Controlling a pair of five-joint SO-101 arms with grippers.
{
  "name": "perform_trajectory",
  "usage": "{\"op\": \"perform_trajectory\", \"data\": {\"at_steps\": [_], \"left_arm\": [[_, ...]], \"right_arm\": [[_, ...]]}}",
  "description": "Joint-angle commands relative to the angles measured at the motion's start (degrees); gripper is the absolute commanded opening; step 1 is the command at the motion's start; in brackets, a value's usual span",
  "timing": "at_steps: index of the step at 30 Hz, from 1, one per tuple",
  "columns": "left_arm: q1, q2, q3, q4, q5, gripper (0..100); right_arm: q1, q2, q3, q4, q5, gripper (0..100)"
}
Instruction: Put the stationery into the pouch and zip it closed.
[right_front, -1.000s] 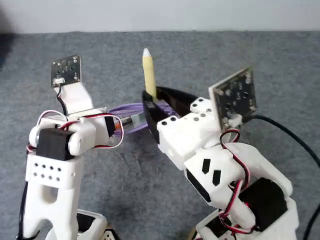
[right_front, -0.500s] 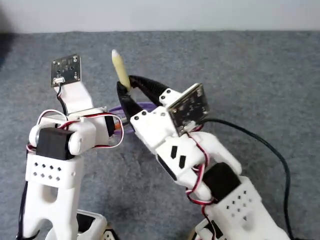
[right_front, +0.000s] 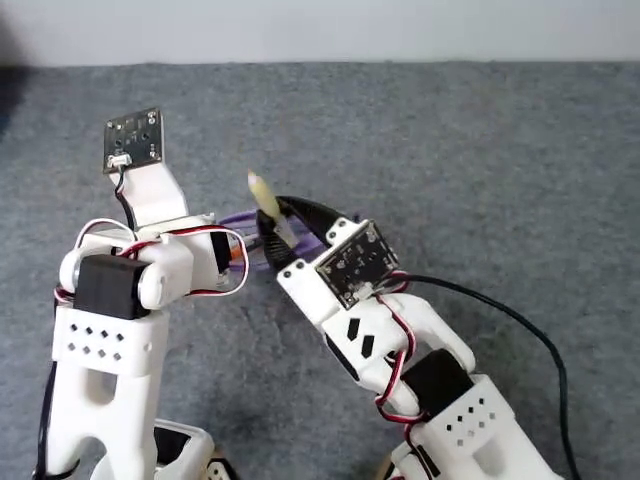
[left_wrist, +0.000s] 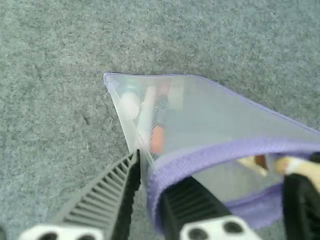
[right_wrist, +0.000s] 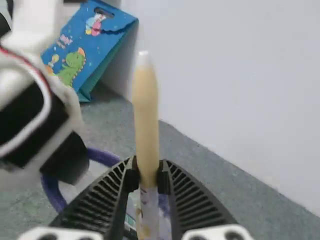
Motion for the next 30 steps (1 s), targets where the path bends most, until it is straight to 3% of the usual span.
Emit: {"op": "perform_trajectory", "data": {"at_steps": [1, 5, 11, 16, 24, 30], "left_arm": [[0.62, 0.79, -1.71, 0.09, 0.62, 1], [0.62, 0.79, -1.71, 0.18, 0.62, 1], [0.62, 0.79, -1.71, 0.26, 0.62, 1], [0.62, 0.79, -1.71, 0.26, 0.62, 1], [0.62, 0.79, -1.71, 0.26, 0.62, 1], [0.7, 0.62, -4.0, 0.26, 0.88, 1]], "right_arm": [[1.19, -1.71, -0.53, 2.59, 0.88, 10.3], [1.01, -1.45, -4.13, 8.57, -0.79, 21.7], [1.19, -1.89, -12.04, 14.81, -3.16, 16.1], [1.8, -1.8, -21.36, 27.12, -7.12, 14.5], [10.33, -1.8, -28.66, 47.34, -15.56, 14.4], [9.98, -1.27, -25.93, 49.63, -18.11, 14.4]]}}
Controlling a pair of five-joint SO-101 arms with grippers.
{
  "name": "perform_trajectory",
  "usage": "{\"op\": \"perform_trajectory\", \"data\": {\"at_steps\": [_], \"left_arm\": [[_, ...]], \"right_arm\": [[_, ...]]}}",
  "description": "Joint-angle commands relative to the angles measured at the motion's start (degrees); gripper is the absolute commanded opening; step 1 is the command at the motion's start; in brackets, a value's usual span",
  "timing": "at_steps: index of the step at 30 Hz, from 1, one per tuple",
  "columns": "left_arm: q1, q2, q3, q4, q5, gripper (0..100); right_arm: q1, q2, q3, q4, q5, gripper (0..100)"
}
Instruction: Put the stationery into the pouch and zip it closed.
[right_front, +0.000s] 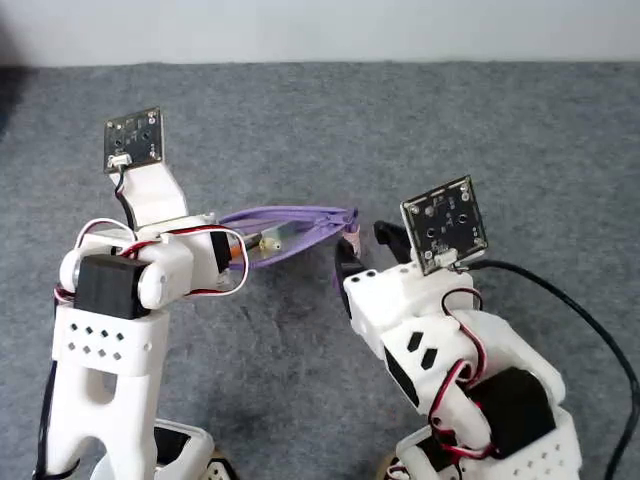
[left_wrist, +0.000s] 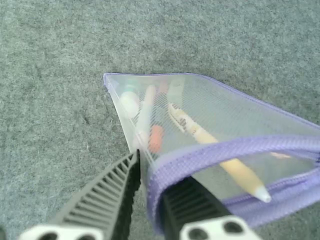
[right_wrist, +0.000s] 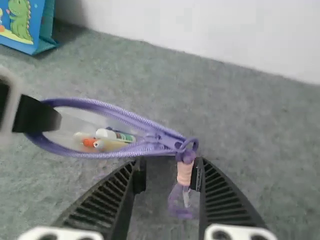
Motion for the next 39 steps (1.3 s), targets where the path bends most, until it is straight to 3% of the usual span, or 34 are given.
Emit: {"op": "perform_trajectory", "data": {"at_steps": [1, 7, 22, 28, 39], "left_arm": [[0.7, 0.18, -6.02, 0.62, 1.85, 1], [0.26, -1.32, -8.84, -0.97, 3.96, 1], [0.35, -1.76, -4.79, -0.62, 3.96, 1], [0.26, -1.85, -4.79, -0.62, 3.96, 1], [0.62, -1.67, -4.79, -0.88, 3.96, 1]], "right_arm": [[2.07, -0.13, 1.85, 0.22, -3.08, 14.4], [3.03, 0.92, 7.74, -0.13, -6.07, 14.7], [7.25, 16.48, 12.04, -18.33, -6.24, 14.4], [7.25, 13.58, 11.78, -16.04, -6.07, 14.3], [7.69, 12.18, 12.13, -18.42, 0.97, 14.3]]}}
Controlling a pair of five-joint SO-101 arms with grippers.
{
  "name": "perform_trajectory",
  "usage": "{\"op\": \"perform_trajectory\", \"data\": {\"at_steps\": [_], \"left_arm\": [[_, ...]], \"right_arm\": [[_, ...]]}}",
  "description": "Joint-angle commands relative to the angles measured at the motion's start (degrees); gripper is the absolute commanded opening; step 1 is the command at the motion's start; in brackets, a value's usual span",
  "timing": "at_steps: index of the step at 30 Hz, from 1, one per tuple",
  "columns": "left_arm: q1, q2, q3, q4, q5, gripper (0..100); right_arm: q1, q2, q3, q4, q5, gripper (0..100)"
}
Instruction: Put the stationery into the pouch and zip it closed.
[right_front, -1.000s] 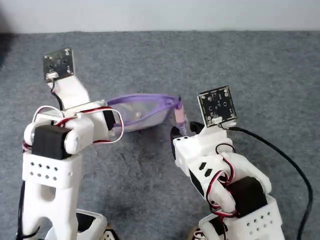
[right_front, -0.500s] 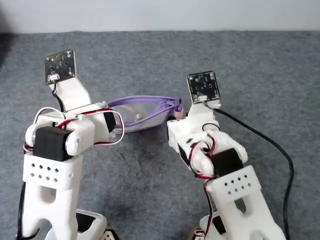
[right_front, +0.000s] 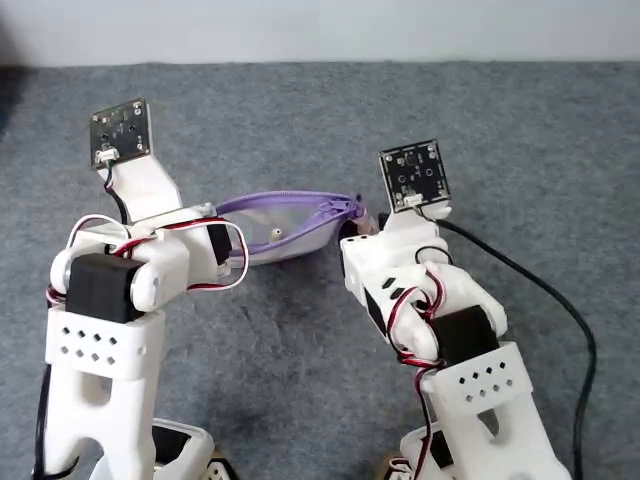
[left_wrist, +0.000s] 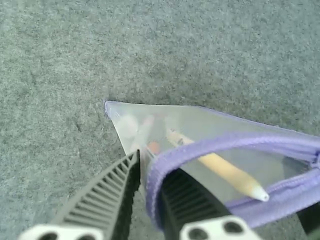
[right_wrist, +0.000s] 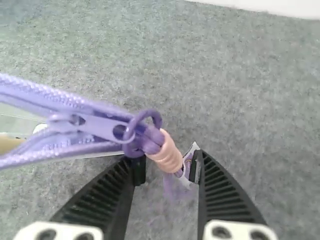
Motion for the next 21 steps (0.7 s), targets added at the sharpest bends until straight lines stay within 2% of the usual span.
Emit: {"op": "perform_trajectory", "data": {"at_steps": [1, 15, 21], "left_arm": [[0.44, -1.76, -0.22, -1.41, 0.7, 1], [0.44, -1.85, -0.13, -1.14, 0.7, 1], [0.44, -1.93, -0.13, 0.88, -0.26, 1]], "right_arm": [[0.66, 0.66, -0.35, -1.36, 2.02, 14.3], [0.66, 3.91, -0.35, -5.49, 14.42, 14.7], [0.4, 3.91, -0.35, -5.23, 15.38, 14.7]]}}
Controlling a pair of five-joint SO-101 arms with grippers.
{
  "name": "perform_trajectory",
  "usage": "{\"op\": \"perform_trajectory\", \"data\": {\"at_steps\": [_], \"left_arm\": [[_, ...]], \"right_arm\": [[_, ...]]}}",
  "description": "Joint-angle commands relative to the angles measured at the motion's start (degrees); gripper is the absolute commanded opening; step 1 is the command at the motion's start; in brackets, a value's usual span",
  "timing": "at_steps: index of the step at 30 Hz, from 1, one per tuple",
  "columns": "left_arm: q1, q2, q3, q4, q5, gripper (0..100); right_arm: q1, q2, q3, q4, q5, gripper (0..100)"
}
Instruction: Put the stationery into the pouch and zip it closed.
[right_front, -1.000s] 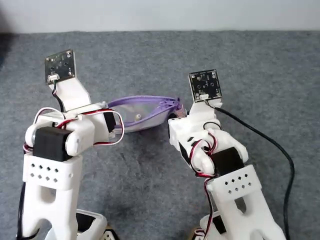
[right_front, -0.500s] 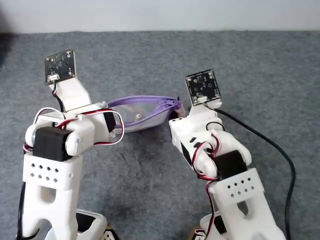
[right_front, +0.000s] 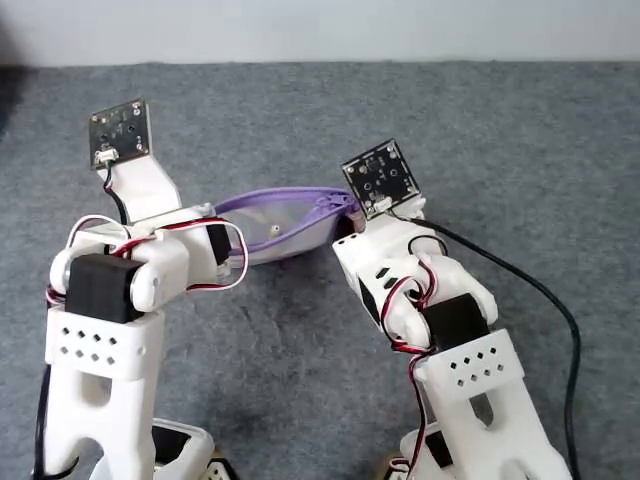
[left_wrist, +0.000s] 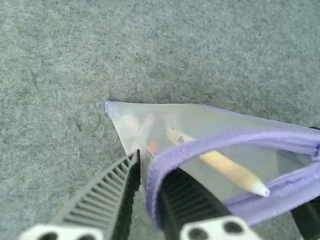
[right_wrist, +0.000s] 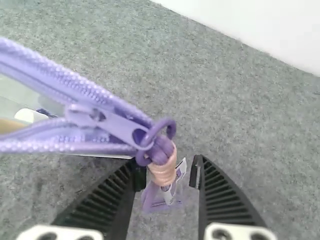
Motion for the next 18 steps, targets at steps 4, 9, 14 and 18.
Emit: {"op": "perform_trajectory", "data": {"at_steps": [4, 9, 14, 18], "left_arm": [[0.09, -1.85, -0.48, 3.16, -0.88, 1], [0.0, -1.85, -0.66, 2.46, -0.88, 1], [-3.34, -1.85, -0.66, 2.37, -0.79, 1], [-4.4, -1.85, -0.66, 2.37, -0.88, 1]], "right_arm": [[0.22, 0.04, -0.35, -0.48, 0.7, 14.7], [-1.54, 0.04, -0.26, -0.31, 0.35, 14.6], [-3.38, -0.57, 0.26, 4.35, 0.26, 14.7], [-3.3, -0.57, 0.26, 4.44, -0.62, 14.7]]}}
